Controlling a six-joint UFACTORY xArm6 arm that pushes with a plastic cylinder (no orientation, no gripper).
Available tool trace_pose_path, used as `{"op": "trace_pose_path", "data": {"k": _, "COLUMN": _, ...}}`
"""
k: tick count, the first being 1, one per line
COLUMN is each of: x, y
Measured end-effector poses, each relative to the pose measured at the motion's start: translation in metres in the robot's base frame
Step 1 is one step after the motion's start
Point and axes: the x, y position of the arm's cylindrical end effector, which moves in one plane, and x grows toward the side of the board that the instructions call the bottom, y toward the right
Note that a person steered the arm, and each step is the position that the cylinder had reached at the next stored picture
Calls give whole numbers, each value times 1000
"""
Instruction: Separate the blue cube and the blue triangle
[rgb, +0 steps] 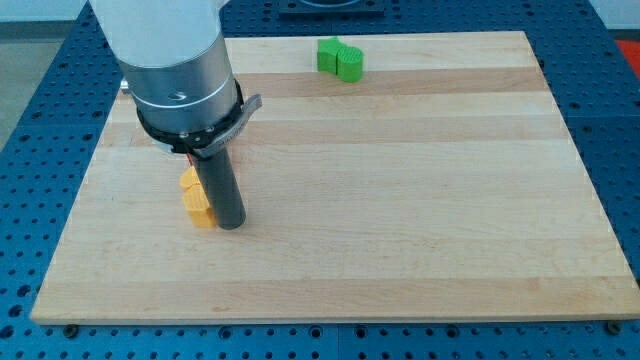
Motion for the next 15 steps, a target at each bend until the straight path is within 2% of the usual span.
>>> {"op": "trace_pose_path", "data": {"k": 1, "x": 0, "y": 0}}
{"op": "trace_pose_path", "data": {"k": 2, "x": -58, "y": 37}}
{"op": "trace_pose_path", "data": {"k": 3, "x": -87, "y": 45}}
{"op": "trace_pose_path", "data": {"k": 9, "x": -256, "y": 20}}
{"op": "trace_pose_path", "data": {"k": 10, "x": -261, "y": 19}}
{"op": "trace_pose_path", "data": {"k": 11, "x": -294, "y": 2}}
{"op": "trace_pose_path", "data": {"k": 15, "x": -295, "y": 2}}
